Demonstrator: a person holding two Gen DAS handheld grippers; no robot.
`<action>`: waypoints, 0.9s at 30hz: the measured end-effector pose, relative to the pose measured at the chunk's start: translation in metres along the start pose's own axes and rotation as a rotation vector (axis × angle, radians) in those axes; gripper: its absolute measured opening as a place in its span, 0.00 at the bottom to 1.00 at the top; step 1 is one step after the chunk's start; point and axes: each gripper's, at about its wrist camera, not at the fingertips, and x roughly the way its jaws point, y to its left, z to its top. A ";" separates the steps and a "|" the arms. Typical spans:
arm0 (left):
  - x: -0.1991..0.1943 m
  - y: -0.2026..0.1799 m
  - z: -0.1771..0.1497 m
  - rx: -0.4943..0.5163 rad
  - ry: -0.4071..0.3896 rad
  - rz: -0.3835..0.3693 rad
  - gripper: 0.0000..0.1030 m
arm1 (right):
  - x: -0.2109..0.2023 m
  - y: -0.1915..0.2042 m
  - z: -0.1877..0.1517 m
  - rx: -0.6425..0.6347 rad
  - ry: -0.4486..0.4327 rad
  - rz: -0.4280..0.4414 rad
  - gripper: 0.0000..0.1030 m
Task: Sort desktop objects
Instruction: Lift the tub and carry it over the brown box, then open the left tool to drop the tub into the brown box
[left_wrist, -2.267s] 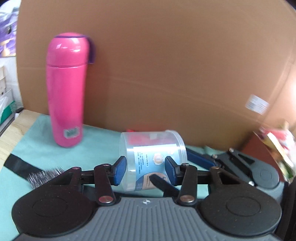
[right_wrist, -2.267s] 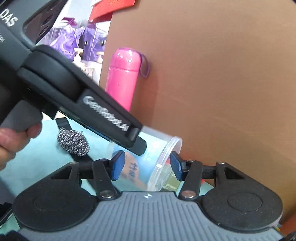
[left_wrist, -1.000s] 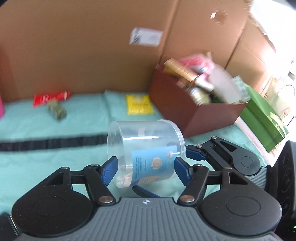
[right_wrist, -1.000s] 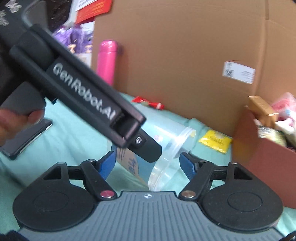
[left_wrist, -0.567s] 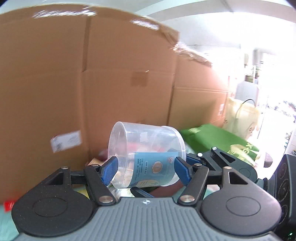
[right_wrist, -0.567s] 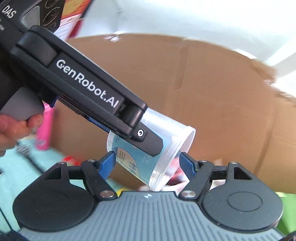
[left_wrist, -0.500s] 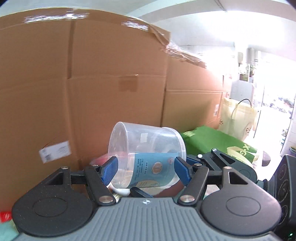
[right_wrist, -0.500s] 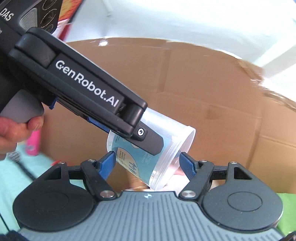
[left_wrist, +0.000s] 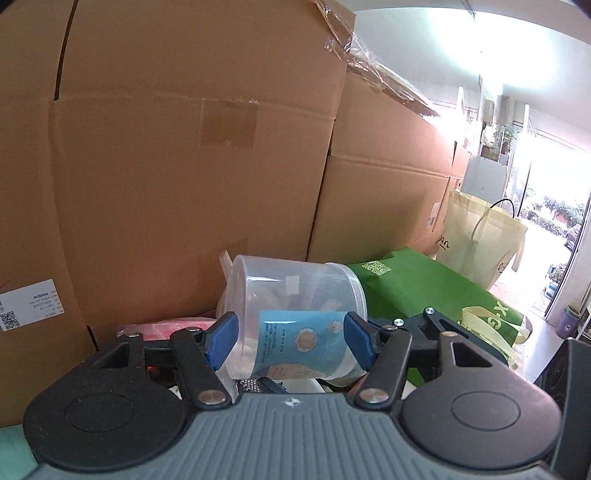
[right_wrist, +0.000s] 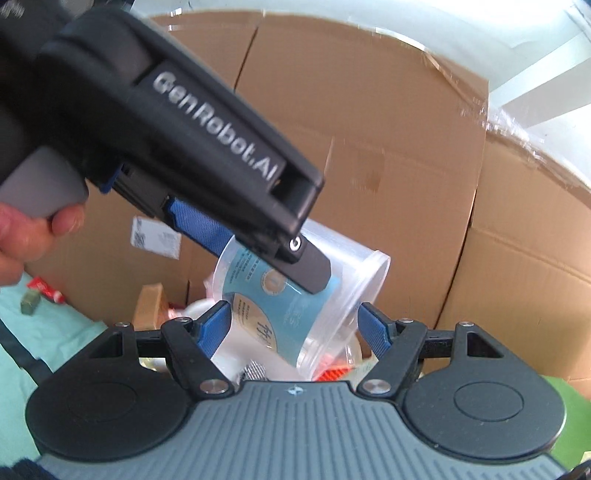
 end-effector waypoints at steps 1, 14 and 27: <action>0.000 0.000 -0.001 0.004 0.001 -0.001 0.63 | 0.002 0.000 -0.002 0.002 0.007 -0.001 0.72; -0.004 0.003 -0.003 0.006 -0.018 0.013 0.78 | 0.009 -0.005 -0.012 0.019 0.043 -0.017 0.84; -0.019 -0.001 -0.010 0.014 -0.035 0.016 0.83 | -0.019 -0.013 -0.017 0.061 0.033 -0.034 0.88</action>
